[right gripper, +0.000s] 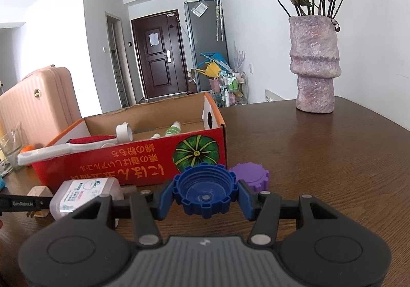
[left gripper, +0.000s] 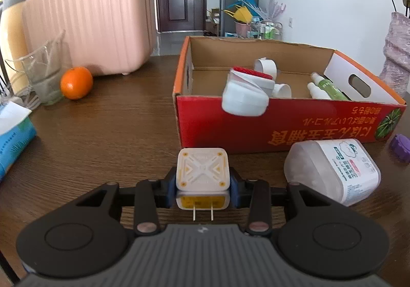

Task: Organize rigid objects
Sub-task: 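Lift the plug charger with the left tool while the right tool lifts the blue cap, then carry the plug charger and blue cap over the cardboard box with both tools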

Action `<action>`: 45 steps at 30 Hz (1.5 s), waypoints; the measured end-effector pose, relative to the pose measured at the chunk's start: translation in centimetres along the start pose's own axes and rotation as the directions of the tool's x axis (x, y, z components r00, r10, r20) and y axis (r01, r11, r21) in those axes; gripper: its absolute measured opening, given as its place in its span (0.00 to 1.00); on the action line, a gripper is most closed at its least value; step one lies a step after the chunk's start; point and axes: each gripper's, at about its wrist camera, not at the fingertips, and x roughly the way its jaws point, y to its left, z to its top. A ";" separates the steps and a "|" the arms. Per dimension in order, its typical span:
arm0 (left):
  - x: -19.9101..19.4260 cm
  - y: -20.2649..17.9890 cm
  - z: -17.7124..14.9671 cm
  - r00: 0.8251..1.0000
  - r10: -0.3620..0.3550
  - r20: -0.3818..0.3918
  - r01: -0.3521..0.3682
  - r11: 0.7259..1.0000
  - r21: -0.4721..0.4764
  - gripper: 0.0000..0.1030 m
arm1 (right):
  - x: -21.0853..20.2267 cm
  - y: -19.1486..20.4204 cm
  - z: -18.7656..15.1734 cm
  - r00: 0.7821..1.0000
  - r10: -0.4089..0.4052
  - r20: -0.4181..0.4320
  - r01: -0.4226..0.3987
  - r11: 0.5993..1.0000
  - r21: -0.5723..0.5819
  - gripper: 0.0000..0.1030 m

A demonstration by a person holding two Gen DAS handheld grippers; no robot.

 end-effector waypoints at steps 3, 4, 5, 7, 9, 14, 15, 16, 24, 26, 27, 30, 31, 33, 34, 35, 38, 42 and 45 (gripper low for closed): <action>-0.8 0.0 0.0 0.999 0.019 0.031 -0.019 1.000 -0.009 0.39 | 0.1 0.0 0.0 1.000 0.006 -0.005 -0.006 1.000 0.002 0.50; -1.1 0.1 0.0 0.999 0.018 0.038 -0.018 1.000 -0.017 0.39 | 0.1 -0.1 0.0 1.000 0.006 -0.006 -0.006 1.000 0.003 0.50; -1.3 0.1 0.0 0.999 0.017 0.042 -0.016 1.000 -0.023 0.39 | 0.1 -0.1 0.0 1.000 0.004 -0.006 -0.004 1.000 0.003 0.50; -1.7 0.1 -0.1 0.999 0.020 0.050 -0.019 0.999 -0.027 0.39 | 0.2 -0.1 0.0 1.000 0.004 -0.004 -0.004 1.000 0.005 0.50; -2.1 0.1 -0.1 0.998 0.019 0.058 -0.017 0.999 -0.033 0.39 | 0.2 -0.2 0.0 1.000 0.002 -0.001 -0.002 1.000 0.008 0.50; -3.7 0.4 -0.3 0.996 0.023 0.088 -0.017 0.998 -0.067 0.39 | 0.2 -0.3 0.0 1.000 0.001 0.008 -0.002 1.000 0.015 0.50; -4.0 0.4 -0.4 0.995 0.024 0.092 -0.017 0.997 -0.072 0.39 | 0.1 -0.4 0.0 1.000 0.002 0.010 -0.002 1.000 0.015 0.50; -4.3 0.5 -0.5 0.995 0.026 0.096 -0.018 0.997 -0.078 0.39 | 0.1 -0.4 0.0 1.000 0.003 0.014 -0.004 1.000 0.015 0.50; -7.0 0.5 -1.3 0.990 0.030 0.135 -0.016 0.994 -0.107 0.39 | -0.8 0.1 0.1 0.998 0.018 0.056 -0.018 1.000 -0.003 0.50; -7.8 0.3 -1.5 0.988 0.023 0.151 -0.007 0.995 -0.103 0.39 | -1.3 0.2 0.1 0.997 0.031 0.068 -0.031 1.000 -0.002 0.50; -8.3 0.1 -1.6 0.986 0.017 0.163 -0.001 0.995 -0.100 0.39 | -1.5 0.3 0.1 0.997 0.036 0.073 -0.036 0.999 -0.002 0.50; -9.6 -0.5 -1.9 0.981 0.002 0.192 0.016 0.996 -0.092 0.39 | -2.1 0.7 0.1 0.995 0.054 0.085 -0.054 0.999 -0.006 0.50; -10.0 -0.6 -2.0 0.980 -0.002 0.201 0.020 0.996 -0.091 0.39 | -2.4 0.8 0.1 0.994 0.061 0.090 -0.060 0.998 -0.008 0.50; -10.9 -1.0 -2.1 0.977 -0.011 0.212 0.031 0.996 -0.089 0.39 | -2.9 1.1 0.0 0.992 0.073 0.100 -0.072 0.997 -0.012 0.50; -11.3 -1.4 -2.1 0.977 -0.016 0.215 0.035 0.996 -0.084 0.39 | -3.3 1.3 0.0 0.991 0.080 0.109 -0.079 0.997 -0.015 0.50; -11.6 -1.7 -2.1 0.976 -0.023 0.217 0.040 0.996 -0.078 0.39 | -3.6 1.4 0.1 0.990 0.084 0.117 -0.082 0.996 -0.016 0.50; -12.6 -2.5 -2.4 0.973 -0.046 0.226 0.062 0.996 -0.063 0.39 | -4.8 1.8 0.2 0.985 0.102 0.141 -0.101 0.995 -0.013 0.50; -13.8 -3.3 -2.6 0.966 -0.075 0.248 0.091 0.994 -0.055 0.39 | -6.1 2.5 0.1 0.979 0.126 0.163 -0.123 0.992 -0.029 0.50; -14.6 -3.6 -2.7 0.960 -0.078 0.269 0.095 0.994 -0.050 0.39 | -6.7 3.1 0.0 0.975 0.141 0.174 -0.136 0.990 -0.043 0.50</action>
